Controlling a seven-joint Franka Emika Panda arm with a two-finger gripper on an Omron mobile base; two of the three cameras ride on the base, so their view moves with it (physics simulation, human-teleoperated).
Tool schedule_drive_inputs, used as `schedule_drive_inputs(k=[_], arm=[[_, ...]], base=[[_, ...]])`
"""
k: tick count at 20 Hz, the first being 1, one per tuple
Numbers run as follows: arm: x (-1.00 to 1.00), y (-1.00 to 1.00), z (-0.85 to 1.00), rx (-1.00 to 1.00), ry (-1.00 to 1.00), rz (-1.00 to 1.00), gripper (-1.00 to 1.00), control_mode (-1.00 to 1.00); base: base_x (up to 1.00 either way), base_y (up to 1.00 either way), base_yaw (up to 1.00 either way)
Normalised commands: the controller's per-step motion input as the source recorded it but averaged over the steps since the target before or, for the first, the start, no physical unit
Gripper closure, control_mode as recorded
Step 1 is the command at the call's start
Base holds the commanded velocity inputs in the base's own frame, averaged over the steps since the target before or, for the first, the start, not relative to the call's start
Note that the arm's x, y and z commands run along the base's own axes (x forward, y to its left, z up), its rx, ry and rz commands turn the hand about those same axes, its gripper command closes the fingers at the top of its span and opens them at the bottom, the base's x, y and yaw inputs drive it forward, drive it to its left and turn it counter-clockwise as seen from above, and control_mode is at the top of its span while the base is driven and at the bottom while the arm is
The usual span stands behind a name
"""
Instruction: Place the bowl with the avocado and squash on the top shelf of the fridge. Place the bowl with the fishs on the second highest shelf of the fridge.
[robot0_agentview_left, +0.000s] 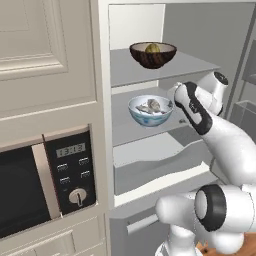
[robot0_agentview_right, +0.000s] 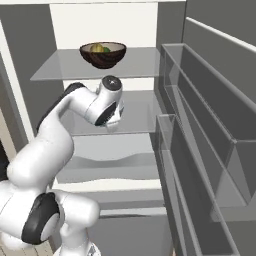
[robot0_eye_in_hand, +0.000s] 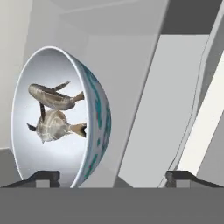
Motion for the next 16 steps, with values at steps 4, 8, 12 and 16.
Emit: schedule_drive_inputs(k=[4,8,12,16], arm=[[-1.0,0.0,0.66,0.0,-0.24,-0.05,-1.0,-1.0],[-1.0,0.0,0.3,-0.02,-0.18,-0.03,-1.0,-1.0],[-1.0,0.0,0.01,-0.07,-0.16,-0.01,-1.0,-1.0],[-1.0,0.0,0.22,-0.07,-0.08,-0.01,-1.0,-1.0]], base=[[0.0,0.0,0.0],[0.0,0.0,0.0],[0.0,0.0,0.0],[0.0,0.0,0.0]])
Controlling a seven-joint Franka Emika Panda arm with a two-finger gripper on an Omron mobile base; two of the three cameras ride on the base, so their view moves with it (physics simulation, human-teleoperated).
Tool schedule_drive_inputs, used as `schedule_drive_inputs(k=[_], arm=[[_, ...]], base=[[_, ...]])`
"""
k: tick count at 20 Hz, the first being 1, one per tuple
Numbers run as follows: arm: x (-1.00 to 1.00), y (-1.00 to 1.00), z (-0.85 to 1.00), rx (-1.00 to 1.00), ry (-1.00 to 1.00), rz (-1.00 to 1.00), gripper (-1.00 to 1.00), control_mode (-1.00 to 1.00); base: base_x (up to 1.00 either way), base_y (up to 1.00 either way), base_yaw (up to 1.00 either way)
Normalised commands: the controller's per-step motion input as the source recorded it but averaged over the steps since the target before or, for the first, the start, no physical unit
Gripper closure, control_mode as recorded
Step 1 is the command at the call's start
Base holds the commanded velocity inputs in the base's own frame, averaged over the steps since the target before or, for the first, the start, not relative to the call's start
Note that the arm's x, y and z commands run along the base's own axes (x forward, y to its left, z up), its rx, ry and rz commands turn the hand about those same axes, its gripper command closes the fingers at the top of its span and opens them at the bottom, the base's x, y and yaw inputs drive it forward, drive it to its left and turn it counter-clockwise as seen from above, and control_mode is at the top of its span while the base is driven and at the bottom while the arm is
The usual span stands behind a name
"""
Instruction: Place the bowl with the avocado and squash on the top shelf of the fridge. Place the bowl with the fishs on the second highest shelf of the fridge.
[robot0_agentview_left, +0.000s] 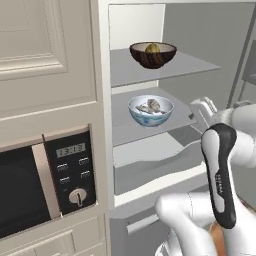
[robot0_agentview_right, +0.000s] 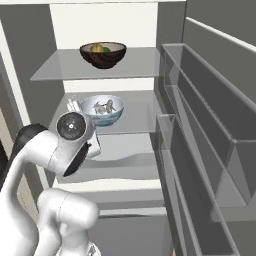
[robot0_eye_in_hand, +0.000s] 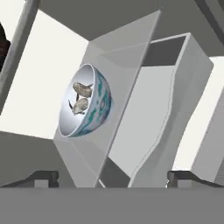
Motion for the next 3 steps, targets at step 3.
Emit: schedule_drive_inputs(k=[3], arm=[[-1.0,0.05,0.54,-0.15,-0.03,-0.02,-1.0,-1.0]], base=[[0.0,0.0,0.0]])
